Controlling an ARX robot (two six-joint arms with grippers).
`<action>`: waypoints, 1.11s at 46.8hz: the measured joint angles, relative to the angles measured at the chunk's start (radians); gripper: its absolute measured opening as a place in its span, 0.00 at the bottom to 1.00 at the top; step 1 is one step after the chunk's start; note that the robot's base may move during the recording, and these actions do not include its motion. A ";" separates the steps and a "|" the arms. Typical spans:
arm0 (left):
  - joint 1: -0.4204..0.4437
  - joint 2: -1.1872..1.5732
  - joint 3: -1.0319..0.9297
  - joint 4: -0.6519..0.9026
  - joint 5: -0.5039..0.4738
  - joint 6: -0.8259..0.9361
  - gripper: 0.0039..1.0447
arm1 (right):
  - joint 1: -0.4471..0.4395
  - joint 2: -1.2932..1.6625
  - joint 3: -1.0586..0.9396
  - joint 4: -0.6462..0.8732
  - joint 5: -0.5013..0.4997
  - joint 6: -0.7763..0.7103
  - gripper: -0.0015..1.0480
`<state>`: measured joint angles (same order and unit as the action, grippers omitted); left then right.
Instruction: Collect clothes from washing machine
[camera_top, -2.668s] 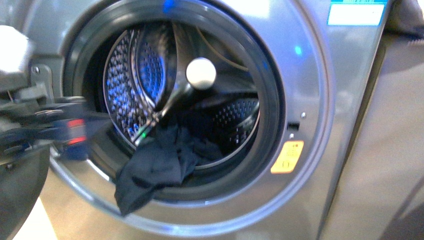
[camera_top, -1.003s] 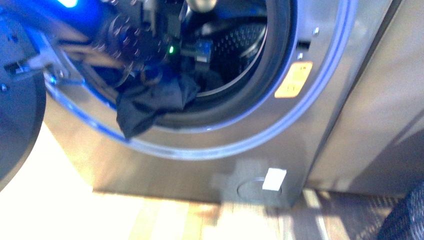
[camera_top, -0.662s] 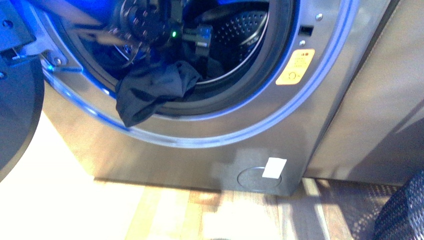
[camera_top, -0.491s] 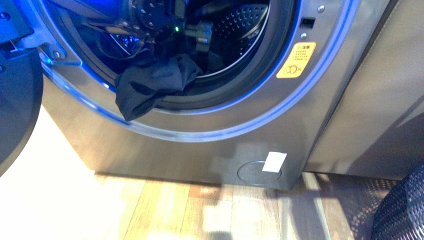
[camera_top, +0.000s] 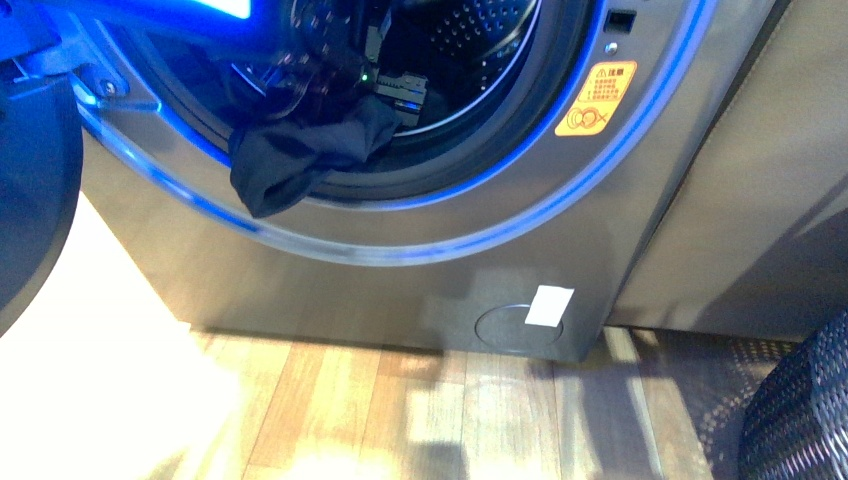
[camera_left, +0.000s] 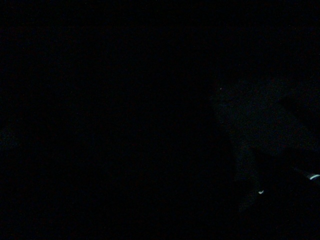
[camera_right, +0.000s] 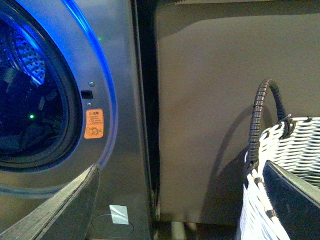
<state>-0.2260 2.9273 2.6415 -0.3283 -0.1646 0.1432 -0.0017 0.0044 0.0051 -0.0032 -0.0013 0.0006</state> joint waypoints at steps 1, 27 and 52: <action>0.000 0.021 0.043 -0.038 -0.005 0.000 0.94 | 0.000 0.000 0.000 0.000 0.000 0.000 0.93; 0.015 -0.017 -0.045 -0.015 -0.032 0.014 0.50 | 0.000 0.000 0.000 0.000 0.000 0.000 0.93; 0.019 -0.369 -0.679 0.423 0.096 0.023 0.07 | 0.000 0.000 0.000 0.000 0.000 0.000 0.93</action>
<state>-0.2070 2.5587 1.9621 0.0944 -0.0689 0.1661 -0.0017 0.0044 0.0051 -0.0032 -0.0013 0.0006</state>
